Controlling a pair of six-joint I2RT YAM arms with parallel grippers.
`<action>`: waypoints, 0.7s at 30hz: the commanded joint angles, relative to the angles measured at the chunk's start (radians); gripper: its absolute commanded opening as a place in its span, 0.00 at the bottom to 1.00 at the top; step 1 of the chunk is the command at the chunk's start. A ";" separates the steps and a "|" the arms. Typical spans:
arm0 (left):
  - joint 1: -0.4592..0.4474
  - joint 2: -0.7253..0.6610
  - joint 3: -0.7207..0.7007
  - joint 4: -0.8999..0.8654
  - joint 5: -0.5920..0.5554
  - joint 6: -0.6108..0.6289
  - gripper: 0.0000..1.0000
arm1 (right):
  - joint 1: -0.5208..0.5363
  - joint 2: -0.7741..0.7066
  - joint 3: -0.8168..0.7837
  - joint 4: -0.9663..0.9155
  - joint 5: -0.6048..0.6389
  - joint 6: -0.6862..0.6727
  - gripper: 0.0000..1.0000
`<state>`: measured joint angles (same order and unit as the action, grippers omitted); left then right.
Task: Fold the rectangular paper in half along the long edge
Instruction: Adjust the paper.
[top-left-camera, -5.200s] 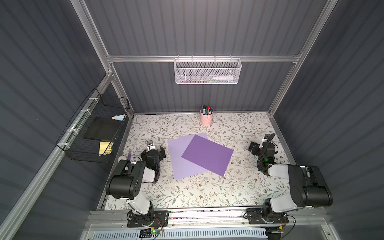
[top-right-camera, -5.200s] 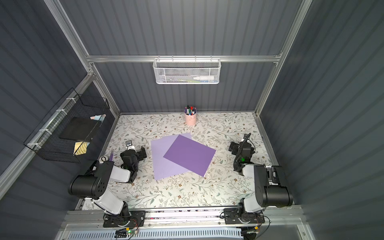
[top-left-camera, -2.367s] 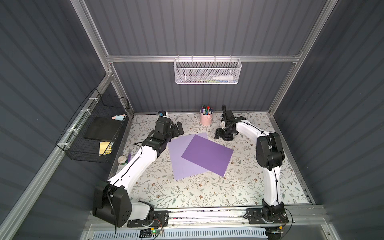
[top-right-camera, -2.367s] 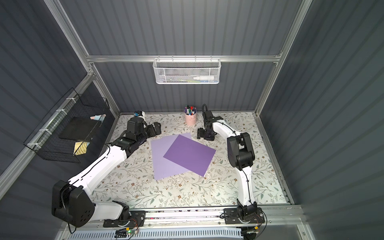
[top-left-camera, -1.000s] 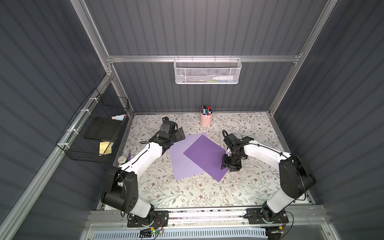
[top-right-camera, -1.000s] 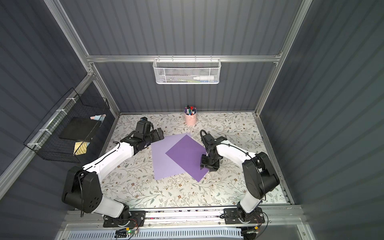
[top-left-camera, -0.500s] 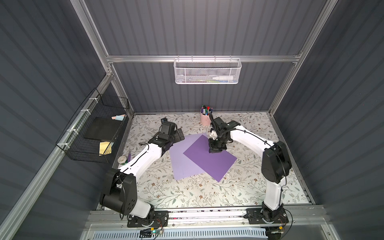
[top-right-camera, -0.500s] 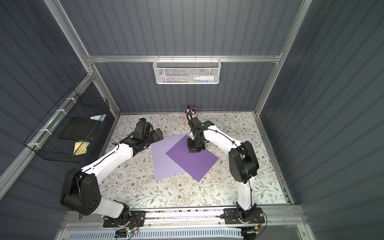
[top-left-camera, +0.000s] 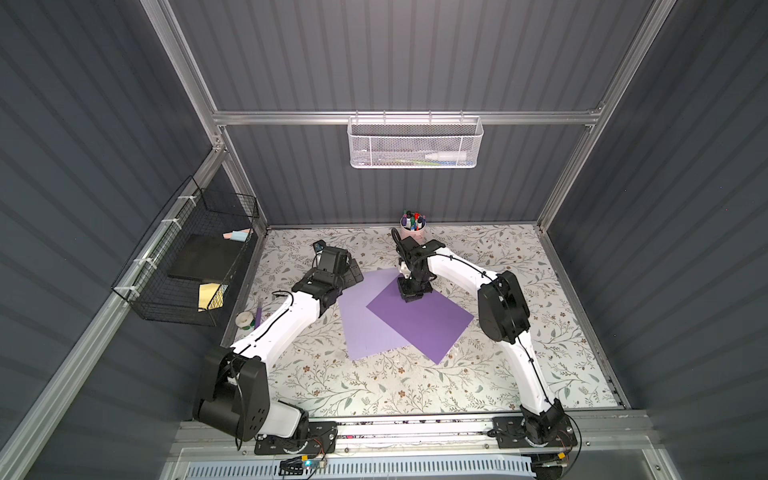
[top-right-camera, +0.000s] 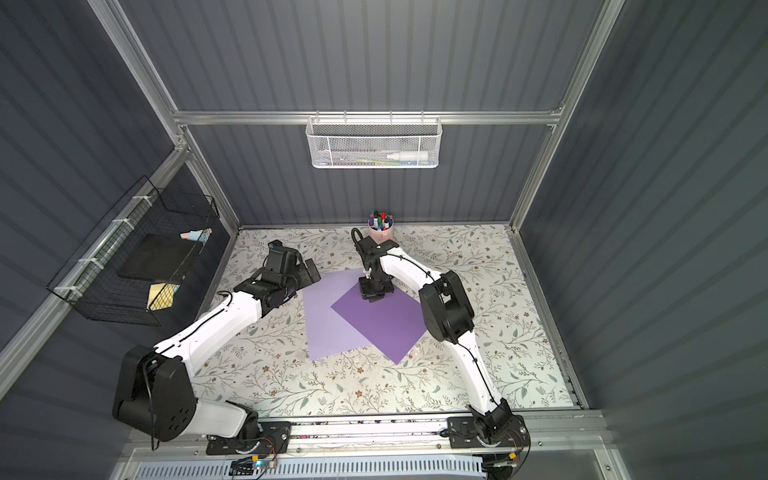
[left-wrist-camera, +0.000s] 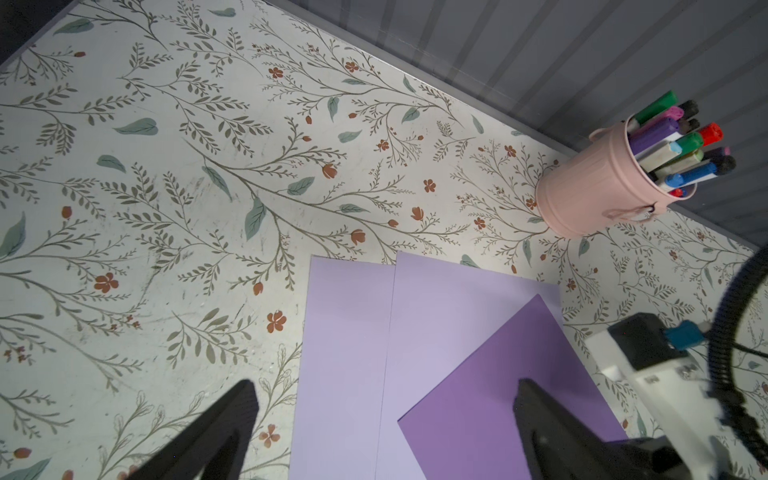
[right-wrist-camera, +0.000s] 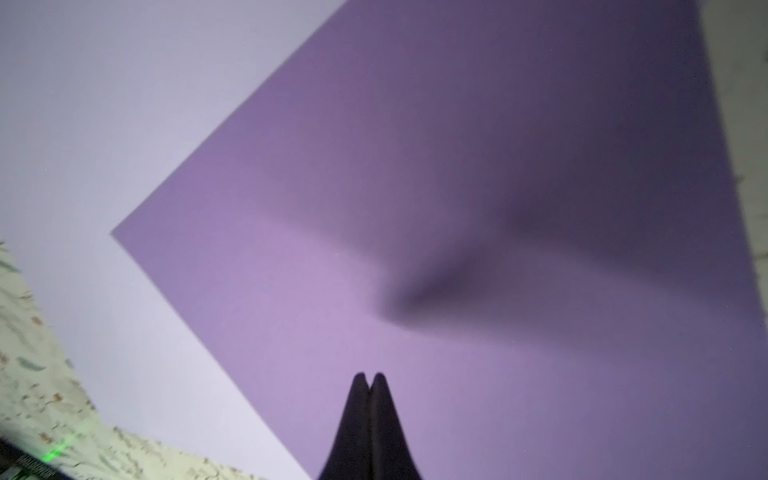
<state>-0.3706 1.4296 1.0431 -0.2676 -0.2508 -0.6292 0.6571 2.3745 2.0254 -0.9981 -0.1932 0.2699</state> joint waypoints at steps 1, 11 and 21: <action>0.003 -0.040 -0.010 -0.033 -0.022 -0.020 0.99 | -0.037 0.025 0.027 -0.010 0.037 0.032 0.00; 0.002 -0.042 -0.010 -0.041 -0.025 -0.019 0.99 | -0.196 0.000 -0.092 0.034 0.015 0.144 0.00; 0.001 0.042 0.012 0.019 0.073 0.013 0.95 | -0.286 -0.210 -0.341 0.206 -0.194 0.195 0.00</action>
<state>-0.3706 1.4364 1.0397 -0.2771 -0.2291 -0.6292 0.3496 2.2196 1.7042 -0.8288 -0.3031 0.4423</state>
